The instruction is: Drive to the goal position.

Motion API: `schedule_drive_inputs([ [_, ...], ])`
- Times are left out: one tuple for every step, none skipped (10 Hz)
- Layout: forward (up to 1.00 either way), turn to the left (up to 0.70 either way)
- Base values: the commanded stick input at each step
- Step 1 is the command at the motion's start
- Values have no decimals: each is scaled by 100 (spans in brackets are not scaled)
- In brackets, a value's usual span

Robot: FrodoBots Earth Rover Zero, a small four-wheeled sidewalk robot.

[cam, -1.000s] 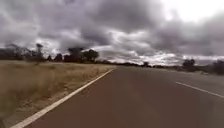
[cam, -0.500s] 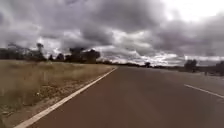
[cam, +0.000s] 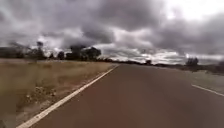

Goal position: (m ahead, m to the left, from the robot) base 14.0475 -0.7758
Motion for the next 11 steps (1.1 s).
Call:
schedule_drive_inputs([
  [85, 4],
  [85, -12],
  [85, -29],
  [85, -7],
  [85, -3],
  [85, 1],
  [85, 4],
  [85, 4],
  [85, 4],
  [85, 4],
  [85, 4],
])
